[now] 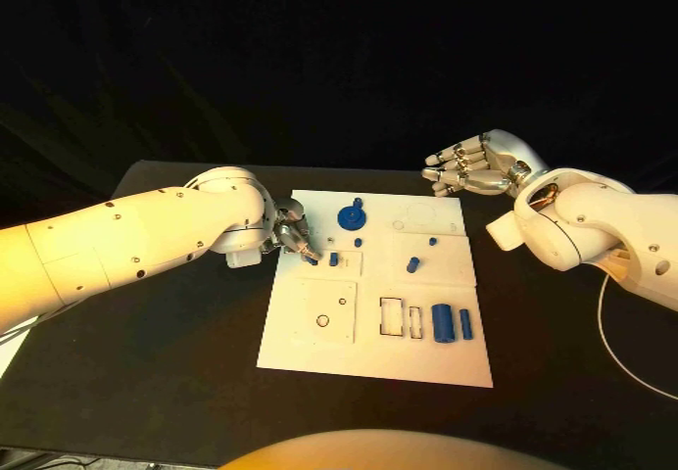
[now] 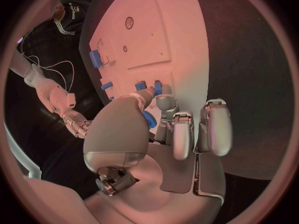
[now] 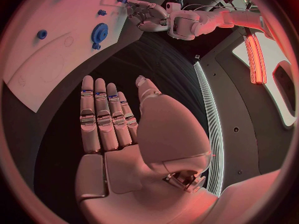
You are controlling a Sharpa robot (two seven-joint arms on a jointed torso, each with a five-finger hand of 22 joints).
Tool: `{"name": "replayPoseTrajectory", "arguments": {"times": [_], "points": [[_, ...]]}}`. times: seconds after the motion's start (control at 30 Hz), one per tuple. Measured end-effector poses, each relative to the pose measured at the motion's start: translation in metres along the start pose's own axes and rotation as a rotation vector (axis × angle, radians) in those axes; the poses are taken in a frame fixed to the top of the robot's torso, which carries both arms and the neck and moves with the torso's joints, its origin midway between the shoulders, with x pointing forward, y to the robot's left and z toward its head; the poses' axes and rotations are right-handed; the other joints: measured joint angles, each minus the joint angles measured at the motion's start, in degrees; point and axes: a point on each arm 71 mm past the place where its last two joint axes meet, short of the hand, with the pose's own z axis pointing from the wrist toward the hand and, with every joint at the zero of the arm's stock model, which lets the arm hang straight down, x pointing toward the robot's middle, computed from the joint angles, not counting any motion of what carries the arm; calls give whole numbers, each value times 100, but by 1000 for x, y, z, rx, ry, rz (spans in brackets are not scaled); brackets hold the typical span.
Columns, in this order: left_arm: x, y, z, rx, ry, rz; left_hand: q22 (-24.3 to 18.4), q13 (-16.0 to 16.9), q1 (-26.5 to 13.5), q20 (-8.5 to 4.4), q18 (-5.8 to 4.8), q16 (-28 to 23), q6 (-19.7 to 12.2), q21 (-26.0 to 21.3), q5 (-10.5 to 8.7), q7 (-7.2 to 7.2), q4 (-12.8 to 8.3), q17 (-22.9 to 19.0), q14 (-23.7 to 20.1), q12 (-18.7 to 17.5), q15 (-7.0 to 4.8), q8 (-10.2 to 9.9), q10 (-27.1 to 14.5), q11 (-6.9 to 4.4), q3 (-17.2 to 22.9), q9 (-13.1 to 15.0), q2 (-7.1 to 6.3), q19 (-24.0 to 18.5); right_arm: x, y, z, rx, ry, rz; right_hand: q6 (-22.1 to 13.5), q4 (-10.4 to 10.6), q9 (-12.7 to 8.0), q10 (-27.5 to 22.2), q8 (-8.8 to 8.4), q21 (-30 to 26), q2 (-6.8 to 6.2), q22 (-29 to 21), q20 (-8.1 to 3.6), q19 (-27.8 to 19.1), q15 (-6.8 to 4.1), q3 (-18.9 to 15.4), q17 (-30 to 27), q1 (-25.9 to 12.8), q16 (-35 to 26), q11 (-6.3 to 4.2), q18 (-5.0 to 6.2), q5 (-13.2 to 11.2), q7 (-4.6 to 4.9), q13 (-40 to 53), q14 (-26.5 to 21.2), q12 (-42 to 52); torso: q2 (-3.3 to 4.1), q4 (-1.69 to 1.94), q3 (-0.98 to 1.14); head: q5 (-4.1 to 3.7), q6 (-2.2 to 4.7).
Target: Assemble the parts on the task board
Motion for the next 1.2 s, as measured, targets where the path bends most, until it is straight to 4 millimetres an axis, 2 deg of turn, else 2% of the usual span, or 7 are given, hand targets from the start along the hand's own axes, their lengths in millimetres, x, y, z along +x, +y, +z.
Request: {"name": "replayPoseTrajectory", "arguments": {"times": [0.5, 1.0, 1.2], "points": [[0, -1, 2, -5, -3, 10, -1, 0, 2, 0, 0, 0, 1, 0, 0, 2, -7, 0, 0, 0, 0, -4, 15, -15, 7, 0, 2, 0, 1, 0, 0, 0, 1, 2, 1, 0, 0, 0, 0, 0, 0, 0, 0, 0, 0, 0, -8, 0, 0, 0, 0, 0, -1, 1, 0, 0, -3, -3, -2, -3, -38], [1, -2, 2, -6, 12, 30, -1, 163, -15, 0, 0, 0, 25, 65, -4, -5, -14, -1, 0, 158, 0, 38, 185, -22, 13, -14, 30, 0, 1, 0, 0, 2, 2, 3, -12, 0, 0, 0, 0, 0, 0, 0, 0, 0, 0, 0, -7, 0, 0, 0, -1, 0, 12, 1, 0, 0, -4, -1, 2, -2, -47], [1, -3, 2, -15, 12, 31, -1, 177, -66, 0, 0, 0, 32, 70, -3, -12, 2, -1, 0, 158, 0, 47, 188, -25, 30, -11, 3, 0, 1, -1, 0, 2, 2, 3, -12, 0, 0, 0, 0, -23, 0, 0, 0, 0, 0, 0, -17, 0, 0, 0, 0, 0, 12, 1, 0, 0, -4, -1, 4, -9, -43]]}}
